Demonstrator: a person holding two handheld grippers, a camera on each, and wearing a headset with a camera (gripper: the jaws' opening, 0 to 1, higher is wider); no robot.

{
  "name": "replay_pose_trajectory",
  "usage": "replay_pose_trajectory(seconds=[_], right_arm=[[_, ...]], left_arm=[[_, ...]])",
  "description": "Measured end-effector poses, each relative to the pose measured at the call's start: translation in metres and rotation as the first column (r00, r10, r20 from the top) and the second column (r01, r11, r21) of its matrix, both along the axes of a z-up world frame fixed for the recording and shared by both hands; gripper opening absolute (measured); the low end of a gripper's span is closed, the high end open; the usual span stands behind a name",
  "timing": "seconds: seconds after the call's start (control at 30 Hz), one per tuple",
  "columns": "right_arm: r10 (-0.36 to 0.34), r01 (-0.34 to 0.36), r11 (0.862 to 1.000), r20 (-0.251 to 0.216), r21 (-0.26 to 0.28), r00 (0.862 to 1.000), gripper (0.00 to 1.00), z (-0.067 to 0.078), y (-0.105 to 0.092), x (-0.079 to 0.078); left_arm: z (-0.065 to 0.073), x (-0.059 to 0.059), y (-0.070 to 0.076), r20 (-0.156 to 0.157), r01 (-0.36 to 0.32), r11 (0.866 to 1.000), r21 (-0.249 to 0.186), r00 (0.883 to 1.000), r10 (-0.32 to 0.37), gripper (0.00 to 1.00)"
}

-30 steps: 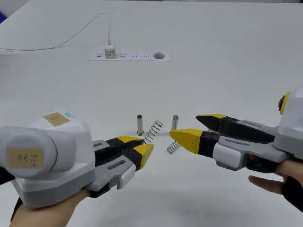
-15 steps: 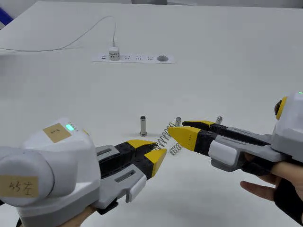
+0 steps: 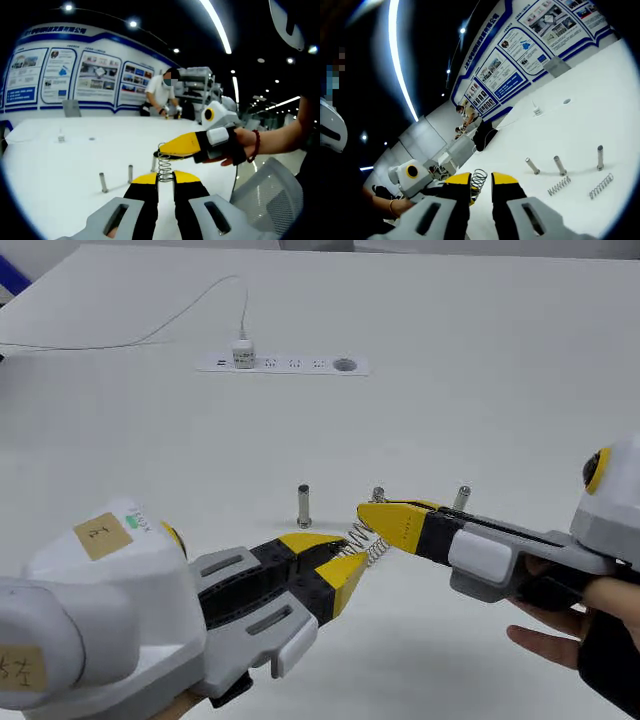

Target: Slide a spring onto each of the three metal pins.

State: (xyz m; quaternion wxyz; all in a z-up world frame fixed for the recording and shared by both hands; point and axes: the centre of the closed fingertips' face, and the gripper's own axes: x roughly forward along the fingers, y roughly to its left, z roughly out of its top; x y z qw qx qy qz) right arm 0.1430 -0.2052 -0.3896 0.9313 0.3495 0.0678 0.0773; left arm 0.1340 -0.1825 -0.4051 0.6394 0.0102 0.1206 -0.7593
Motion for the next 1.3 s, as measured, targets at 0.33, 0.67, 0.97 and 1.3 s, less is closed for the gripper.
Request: replay_pose_trajectory(seconds=[0.33,0.67,0.97,1.3], right_arm=[[0.031,-0.034,0.997,0.035,0.065,0.999,0.12,0.007,0.006,0.001],[0.062,-0.062,0.998,0.042,-0.01,0.997,0.11,0.009,0.012,0.002],[0.081,-0.072,0.982,0.046,-0.176,0.996,0.11,0.011,0.015,0.007],[0.083,-0.07,0.934,0.022,-0.352,0.996,0.11,0.011,0.008,0.015]], left_arm=[[0.0,-0.004,0.0,-0.002,0.017,1.0,-0.003,1.0,-0.017,0.1],[-0.003,-0.003,0.001,0.011,0.013,1.0,0.019,1.0,-0.013,0.11],[-0.011,0.0,0.004,0.049,0.008,0.998,0.059,0.999,-0.011,0.13],[-0.029,0.003,0.009,0.108,-0.01,0.992,0.128,0.994,-0.003,0.19]])
